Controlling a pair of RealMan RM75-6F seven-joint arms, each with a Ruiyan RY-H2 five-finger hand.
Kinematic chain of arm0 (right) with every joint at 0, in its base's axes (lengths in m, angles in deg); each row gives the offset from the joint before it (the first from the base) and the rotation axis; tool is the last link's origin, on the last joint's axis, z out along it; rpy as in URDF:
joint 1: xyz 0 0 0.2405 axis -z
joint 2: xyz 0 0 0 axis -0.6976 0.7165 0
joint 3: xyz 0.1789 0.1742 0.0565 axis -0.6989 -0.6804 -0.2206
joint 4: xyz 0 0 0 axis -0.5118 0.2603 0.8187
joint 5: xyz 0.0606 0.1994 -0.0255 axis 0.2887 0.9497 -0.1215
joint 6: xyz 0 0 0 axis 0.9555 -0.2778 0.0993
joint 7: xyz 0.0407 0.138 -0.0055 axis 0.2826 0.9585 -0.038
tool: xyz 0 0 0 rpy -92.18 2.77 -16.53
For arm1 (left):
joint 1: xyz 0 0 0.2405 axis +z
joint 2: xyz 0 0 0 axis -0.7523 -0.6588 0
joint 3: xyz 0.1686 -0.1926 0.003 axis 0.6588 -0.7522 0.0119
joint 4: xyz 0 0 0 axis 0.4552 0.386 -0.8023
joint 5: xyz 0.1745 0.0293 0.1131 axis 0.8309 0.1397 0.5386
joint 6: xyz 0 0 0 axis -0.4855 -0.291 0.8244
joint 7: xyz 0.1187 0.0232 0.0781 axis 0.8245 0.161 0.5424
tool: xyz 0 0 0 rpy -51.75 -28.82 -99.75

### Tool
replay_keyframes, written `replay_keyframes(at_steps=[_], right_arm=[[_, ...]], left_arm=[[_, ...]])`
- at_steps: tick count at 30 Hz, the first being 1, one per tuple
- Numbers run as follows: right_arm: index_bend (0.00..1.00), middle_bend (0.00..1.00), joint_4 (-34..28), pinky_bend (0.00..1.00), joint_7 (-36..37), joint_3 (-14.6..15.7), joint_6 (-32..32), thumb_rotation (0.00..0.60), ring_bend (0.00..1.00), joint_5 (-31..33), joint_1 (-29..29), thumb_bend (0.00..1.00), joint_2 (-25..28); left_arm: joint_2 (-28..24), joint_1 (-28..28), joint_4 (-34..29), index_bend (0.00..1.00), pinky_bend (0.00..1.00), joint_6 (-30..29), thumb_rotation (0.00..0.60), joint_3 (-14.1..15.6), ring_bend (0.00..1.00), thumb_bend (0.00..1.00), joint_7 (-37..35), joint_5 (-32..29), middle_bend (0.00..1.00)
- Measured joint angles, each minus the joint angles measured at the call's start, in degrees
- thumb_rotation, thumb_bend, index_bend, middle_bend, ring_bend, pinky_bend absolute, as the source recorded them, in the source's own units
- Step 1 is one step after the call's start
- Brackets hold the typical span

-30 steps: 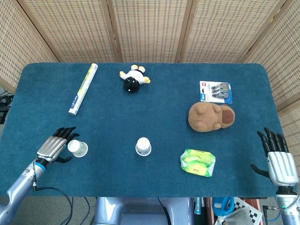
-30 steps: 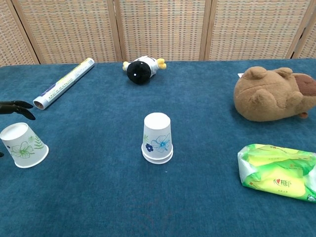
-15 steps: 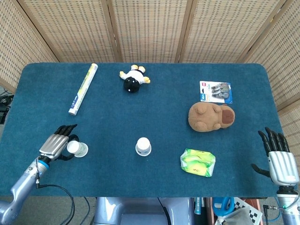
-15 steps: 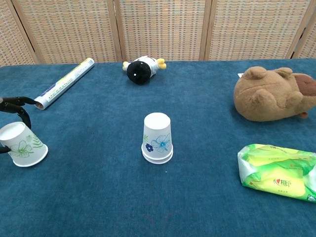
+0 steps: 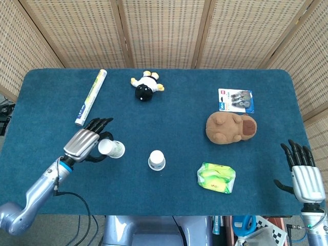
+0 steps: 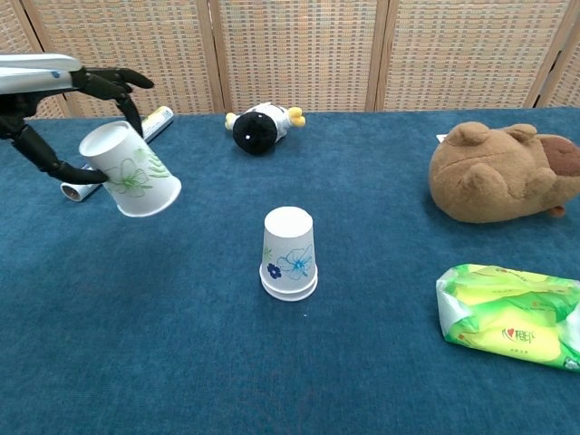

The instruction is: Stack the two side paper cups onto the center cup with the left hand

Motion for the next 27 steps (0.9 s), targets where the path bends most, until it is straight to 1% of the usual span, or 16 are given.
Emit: replay_keyframes(at_steps=[4,11,19,27], right_arm=[[0.00,0.00,0.1,0.00,0.4,-0.1,0.1,0.600,0.00,0.1,0.0,0.00,0.2],[0.00,0.00,0.2,0.00,1.2,-0.2,0.2,0.600,0.00,0.3,0.0,0.00,0.5],[0.00,0.00,-0.1,0.00,2.0,-0.3,-0.1,0.600,0.00,0.4,0.2,0.00,1.0],[0.00,0.00,0.2,0.00,2.6,-0.5,0.5,0.600,0.00,1.0,0.0,0.00,1.1]], left_arm=[[0.7,-3.5,-2.4,0.41,0.00,3.0,0.600,-1.3,0.00,0.28,2.8,-2.4,0.00],[3.0,-6.7,-4.6,0.41,0.00,3.5,0.600,-2.6,0.00,0.28,8.0,-8.5,0.00],[7.0,-10.4,-3.6,0.41,0.00,4.2,0.600,-2.8,0.00,0.28,11.6,-15.2,0.00],[10.5,-12.9,-1.4,0.41,0.00,3.2,0.600,-2.9,0.00,0.28,13.9,-17.1,0.00]])
